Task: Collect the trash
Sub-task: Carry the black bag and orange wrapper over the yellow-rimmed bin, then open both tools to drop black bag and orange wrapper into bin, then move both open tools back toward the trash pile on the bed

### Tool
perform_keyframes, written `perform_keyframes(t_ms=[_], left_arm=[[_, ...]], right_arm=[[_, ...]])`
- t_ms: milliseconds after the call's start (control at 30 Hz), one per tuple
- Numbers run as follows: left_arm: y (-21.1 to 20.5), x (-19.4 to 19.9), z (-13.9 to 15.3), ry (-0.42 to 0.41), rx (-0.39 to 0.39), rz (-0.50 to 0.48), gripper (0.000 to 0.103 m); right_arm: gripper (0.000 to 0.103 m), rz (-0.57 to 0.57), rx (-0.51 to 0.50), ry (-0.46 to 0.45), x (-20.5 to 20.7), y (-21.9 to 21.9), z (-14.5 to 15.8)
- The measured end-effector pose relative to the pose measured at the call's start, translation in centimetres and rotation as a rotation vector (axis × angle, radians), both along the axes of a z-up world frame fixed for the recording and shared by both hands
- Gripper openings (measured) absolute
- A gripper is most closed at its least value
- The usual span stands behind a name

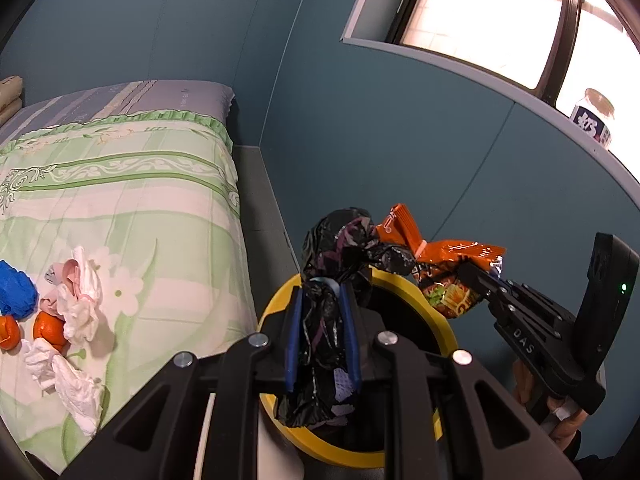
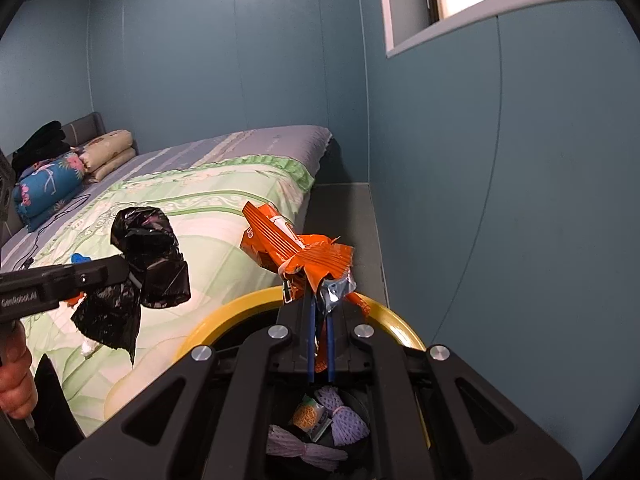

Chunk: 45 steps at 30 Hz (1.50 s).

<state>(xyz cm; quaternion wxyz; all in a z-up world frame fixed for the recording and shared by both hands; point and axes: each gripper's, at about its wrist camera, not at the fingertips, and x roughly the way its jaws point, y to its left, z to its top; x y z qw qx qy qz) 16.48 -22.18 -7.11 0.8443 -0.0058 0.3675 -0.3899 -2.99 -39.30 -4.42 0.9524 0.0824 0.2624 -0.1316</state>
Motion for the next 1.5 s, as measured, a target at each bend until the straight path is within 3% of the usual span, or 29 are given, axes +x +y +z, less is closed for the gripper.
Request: perform_keyframes(t_ms=[667,733,833,900,933,967,1100,1400,1500], left_arm=[[-3.0,-1.5,-2.1,0.009,0.05,-0.065,0.019],[-3.3,-1.3,-2.1,0.012,0.049,-0.064,0.022],[-3.2,-1.3,-2.2,0.011,0.047,-0.053,0.036],[-3.0,-1.3,-2.2,0.014,0.038,-0.047,0.043],[-2.9,-1.3,-2.2,0.015,0.034,-0.045,0.044],[-2.8,-1.4,-2.1,0.014,0.031,-0.042,0.048],[-2.2,-1.6,-1.6,-0.003,0.021,-0.018,0.064],[-0.1,-0.7,0.1,-0.037,-0.005,0.061,0.079],[0.6,-0.1,0.4,-0.046,-0.005,0.089,0.084]], right_arm=[[0.005,-0.032,0.054,0.078,1.5,-1.8,-1.9],[0.005,-0.029,0.049,0.082,1.7,-1.7,-1.8],[0.008,-0.027,0.049,0.086,1.8,-1.7,-1.9],[0.023,-0.026,0.046,0.088,1.9,-1.7,-2.0],[0.039,-0.029,0.049,0.084,1.9,-1.7,-1.9],[0.045,-0.031,0.054,0.078,1.8,-1.8,-1.9],[0.045,-0.042,0.058,0.067,1.7,-2.1,-1.8],[0.046,-0.045,0.068,0.044,1.0,-2.5,-1.6],[0.054,-0.032,0.073,0.027,1.0,-2.3,-1.3]])
